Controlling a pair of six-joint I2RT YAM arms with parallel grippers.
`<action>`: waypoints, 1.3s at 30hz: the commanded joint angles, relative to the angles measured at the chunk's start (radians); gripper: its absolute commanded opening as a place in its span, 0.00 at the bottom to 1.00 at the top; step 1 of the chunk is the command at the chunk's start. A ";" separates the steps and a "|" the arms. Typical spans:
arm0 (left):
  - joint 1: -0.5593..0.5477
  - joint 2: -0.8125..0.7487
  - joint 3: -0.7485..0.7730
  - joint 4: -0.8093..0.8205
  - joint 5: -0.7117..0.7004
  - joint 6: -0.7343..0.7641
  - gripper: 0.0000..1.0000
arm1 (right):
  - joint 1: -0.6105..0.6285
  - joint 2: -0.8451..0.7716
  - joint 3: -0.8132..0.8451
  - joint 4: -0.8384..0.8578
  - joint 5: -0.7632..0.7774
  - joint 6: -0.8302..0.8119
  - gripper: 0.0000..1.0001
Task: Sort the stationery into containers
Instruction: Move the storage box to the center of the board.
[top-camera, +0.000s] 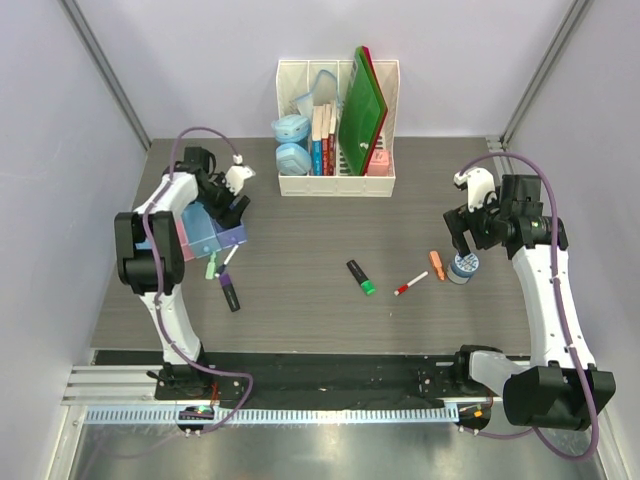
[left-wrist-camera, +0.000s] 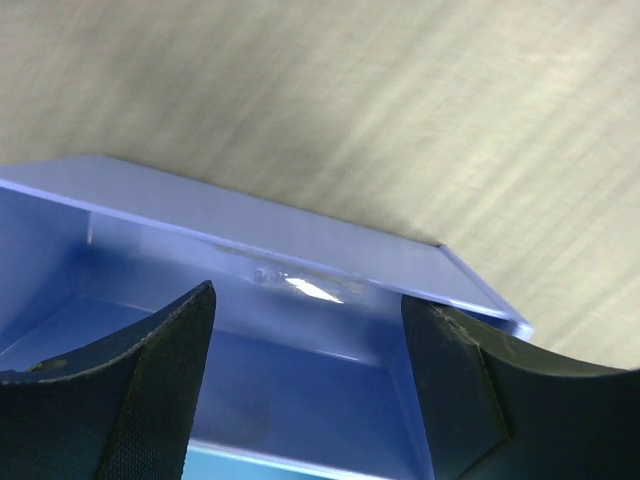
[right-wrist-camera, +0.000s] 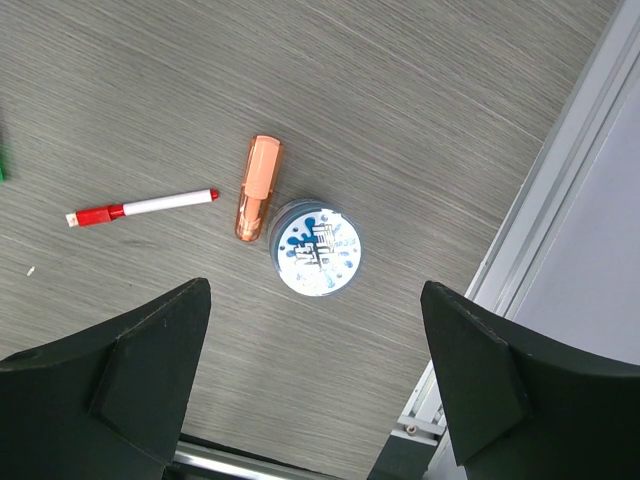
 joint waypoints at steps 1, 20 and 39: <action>-0.054 -0.063 -0.046 -0.107 0.059 0.054 0.75 | -0.005 -0.028 0.045 -0.009 -0.020 -0.009 0.91; -0.231 -0.101 -0.134 -0.013 0.050 -0.062 0.74 | -0.005 -0.054 0.045 -0.029 -0.052 -0.008 0.91; -0.421 0.051 0.017 0.021 0.044 -0.147 0.72 | -0.005 -0.054 0.043 -0.030 -0.061 -0.009 0.91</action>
